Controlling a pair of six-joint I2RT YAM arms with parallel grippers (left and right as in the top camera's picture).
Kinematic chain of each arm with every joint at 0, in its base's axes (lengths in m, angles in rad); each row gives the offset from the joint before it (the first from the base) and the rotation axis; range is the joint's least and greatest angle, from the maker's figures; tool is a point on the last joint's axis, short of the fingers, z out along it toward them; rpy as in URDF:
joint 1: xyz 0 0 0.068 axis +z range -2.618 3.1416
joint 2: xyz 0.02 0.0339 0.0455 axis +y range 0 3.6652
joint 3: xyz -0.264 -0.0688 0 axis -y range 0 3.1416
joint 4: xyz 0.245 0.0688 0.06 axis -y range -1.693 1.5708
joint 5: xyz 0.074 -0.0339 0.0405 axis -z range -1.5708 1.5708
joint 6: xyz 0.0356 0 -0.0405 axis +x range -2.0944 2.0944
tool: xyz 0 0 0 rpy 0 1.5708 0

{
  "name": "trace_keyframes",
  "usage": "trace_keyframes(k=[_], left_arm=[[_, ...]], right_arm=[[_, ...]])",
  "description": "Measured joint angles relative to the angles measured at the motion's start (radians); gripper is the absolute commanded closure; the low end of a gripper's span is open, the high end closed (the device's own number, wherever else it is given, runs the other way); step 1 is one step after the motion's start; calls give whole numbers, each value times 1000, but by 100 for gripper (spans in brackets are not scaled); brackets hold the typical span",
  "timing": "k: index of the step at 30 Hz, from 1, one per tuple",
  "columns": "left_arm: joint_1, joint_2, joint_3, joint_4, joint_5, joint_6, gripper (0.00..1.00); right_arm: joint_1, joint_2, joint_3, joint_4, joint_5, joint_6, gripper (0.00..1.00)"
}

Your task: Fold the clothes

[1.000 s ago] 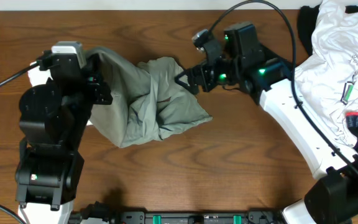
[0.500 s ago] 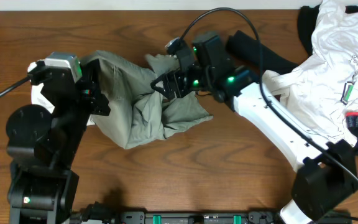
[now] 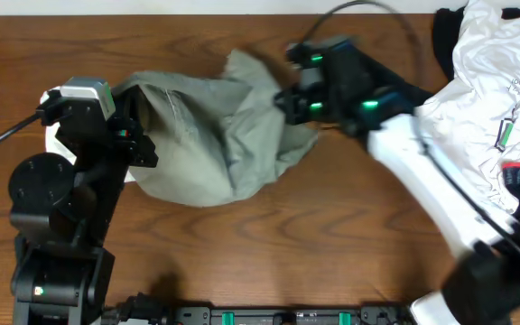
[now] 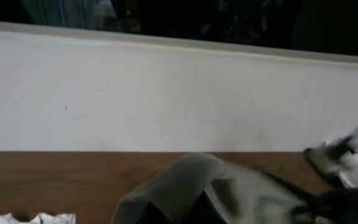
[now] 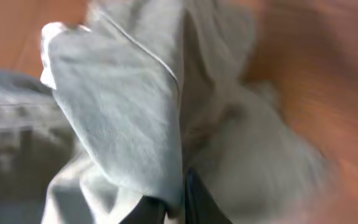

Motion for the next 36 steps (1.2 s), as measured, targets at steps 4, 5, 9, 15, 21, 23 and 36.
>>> trace_keyframes(k=[4,5,9,15,21,23,36], left_arm=[[0,6,0,2,-9,0,94],[0,9,0,2,-10,0,94],[0,21,0,2,-10,0,94],[0,32,0,-3,-13,0,94],[0,32,0,-18,30,0,95],[0,31,0,-17,58,1,94],[0,-104,79,-122,235,4,94]], right_arm=[[-79,-162,13,-349,49,111,77],[-78,-190,15,-416,66,135,64],[-56,-217,16,-518,135,183,40],[-58,-192,14,-405,267,180,39],[-69,-176,15,-174,303,69,29],[-69,-151,15,-137,288,40,27],[-69,181,15,125,35,-174,5]])
